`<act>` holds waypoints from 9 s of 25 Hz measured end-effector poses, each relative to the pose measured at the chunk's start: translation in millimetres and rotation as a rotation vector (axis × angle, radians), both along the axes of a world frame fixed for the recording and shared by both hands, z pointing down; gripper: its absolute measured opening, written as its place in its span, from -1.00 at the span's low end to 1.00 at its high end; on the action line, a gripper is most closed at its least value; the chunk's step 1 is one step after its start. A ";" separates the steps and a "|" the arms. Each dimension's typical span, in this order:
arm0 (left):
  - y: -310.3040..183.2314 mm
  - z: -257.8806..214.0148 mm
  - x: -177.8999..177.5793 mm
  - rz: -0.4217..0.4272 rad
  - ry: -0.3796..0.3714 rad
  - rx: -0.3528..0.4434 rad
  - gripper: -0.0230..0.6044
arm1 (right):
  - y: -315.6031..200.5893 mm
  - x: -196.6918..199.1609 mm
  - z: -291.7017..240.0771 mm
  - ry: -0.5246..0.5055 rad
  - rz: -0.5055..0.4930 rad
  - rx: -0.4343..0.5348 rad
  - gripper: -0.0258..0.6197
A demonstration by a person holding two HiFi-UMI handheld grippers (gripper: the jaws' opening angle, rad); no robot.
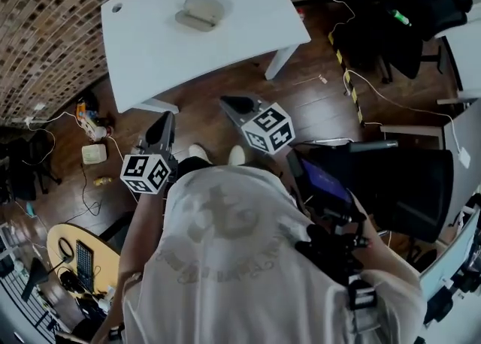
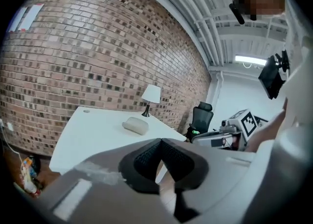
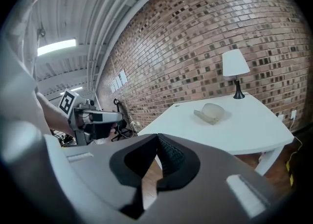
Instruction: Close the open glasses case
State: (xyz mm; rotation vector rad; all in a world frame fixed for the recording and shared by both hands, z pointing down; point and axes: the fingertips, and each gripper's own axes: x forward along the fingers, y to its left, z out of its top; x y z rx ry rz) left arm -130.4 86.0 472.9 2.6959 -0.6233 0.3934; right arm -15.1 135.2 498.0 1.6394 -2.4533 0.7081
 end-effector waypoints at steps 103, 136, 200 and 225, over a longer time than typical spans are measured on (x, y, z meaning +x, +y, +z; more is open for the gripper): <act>-245.6 93.9 229.4 0.023 -0.099 -0.272 -0.91 | -312.9 231.2 68.9 0.163 -0.139 -0.187 -0.88; -239.2 90.5 204.8 -0.038 -0.089 -0.288 -0.91 | -339.7 182.2 103.4 0.483 -0.359 -0.194 -0.58; -239.3 80.5 205.9 0.069 -0.162 -0.213 -0.91 | -285.0 91.4 117.5 0.424 -0.458 -0.146 -0.90; -255.2 47.8 209.9 0.077 -0.104 -0.137 -0.91 | -288.1 118.9 43.6 0.249 -0.312 -0.044 -0.90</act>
